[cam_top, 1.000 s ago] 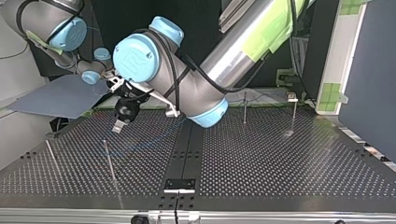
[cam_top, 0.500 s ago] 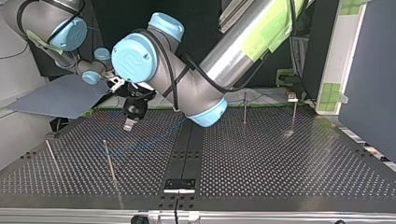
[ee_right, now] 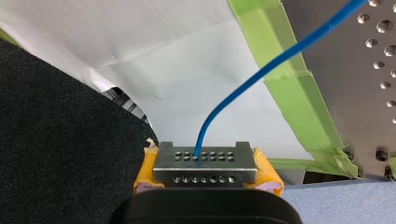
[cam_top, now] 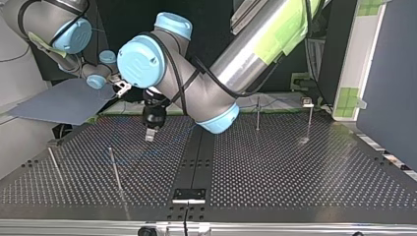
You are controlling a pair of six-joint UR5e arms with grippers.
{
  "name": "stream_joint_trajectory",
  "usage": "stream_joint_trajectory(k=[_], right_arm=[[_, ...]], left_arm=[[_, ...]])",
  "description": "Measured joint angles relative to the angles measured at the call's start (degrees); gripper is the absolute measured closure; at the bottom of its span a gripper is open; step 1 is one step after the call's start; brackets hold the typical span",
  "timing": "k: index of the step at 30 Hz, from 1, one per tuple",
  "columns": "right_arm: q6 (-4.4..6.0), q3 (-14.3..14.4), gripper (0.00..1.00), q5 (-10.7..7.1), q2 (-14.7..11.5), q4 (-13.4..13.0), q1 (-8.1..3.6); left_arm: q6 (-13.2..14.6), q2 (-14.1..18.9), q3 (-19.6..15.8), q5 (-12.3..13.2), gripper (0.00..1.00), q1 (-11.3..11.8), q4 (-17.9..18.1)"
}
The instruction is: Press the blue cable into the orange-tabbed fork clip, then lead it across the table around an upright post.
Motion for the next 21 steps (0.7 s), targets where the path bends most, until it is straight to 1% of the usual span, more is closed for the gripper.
stream_joint_trajectory(k=[3, 6, 21], right_arm=[[0.0, 0.0, 1.0, 0.0, 0.0, 0.0, 0.0], [0.0, 0.0, 1.0, 0.0, 0.0, 0.0, 0.0], [0.0, 0.0, 1.0, 0.0, 0.0, 0.1, 0.04]], left_arm=[[0.0, 0.0, 0.0, -1.8, 0.02, 0.0, -0.1], [0.0, 0.0, 0.0, -2.8, 0.02, 0.0, -0.1], [-0.3, 0.0, 0.0, -3.1, 0.02, 0.0, -0.1]])
